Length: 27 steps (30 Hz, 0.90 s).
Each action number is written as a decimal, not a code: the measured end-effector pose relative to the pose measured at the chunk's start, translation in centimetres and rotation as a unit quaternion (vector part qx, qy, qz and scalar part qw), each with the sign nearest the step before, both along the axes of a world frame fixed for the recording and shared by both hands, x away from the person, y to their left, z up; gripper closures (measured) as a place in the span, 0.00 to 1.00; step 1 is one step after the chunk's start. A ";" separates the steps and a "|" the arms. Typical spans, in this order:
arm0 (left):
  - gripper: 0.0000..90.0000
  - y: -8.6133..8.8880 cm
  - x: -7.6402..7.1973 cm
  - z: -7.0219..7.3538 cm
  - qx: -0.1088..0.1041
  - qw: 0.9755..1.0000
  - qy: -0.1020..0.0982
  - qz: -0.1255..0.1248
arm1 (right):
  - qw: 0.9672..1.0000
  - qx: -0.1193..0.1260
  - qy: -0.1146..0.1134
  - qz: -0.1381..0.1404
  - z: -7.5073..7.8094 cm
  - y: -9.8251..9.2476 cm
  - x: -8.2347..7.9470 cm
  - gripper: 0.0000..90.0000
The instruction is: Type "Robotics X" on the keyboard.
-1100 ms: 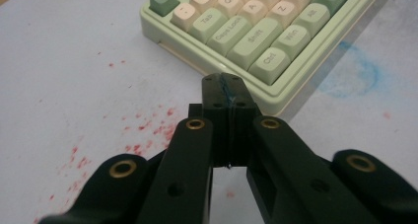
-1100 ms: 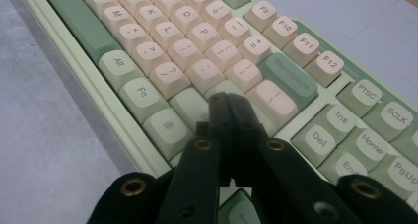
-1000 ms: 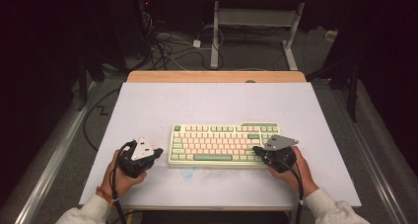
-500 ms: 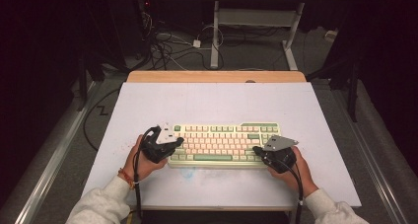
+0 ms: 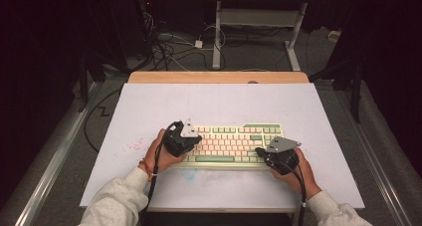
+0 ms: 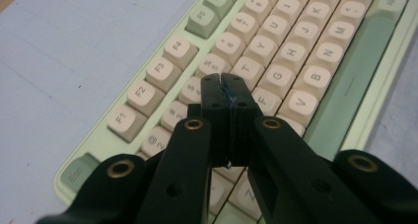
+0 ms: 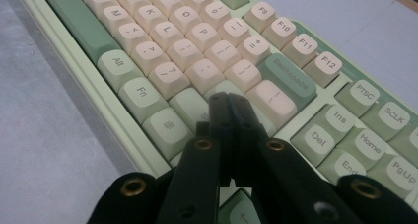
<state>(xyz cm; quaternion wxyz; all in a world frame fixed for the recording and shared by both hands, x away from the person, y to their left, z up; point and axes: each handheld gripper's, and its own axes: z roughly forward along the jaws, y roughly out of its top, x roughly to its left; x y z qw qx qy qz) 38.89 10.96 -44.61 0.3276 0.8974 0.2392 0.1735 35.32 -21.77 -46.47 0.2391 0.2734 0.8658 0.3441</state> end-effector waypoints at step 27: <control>0.95 -2.3 1.2 -0.9 0.022 1.000 0.009 -0.007 | 1.000 -0.006 -0.004 0.003 0.1 0.1 -0.1 1.00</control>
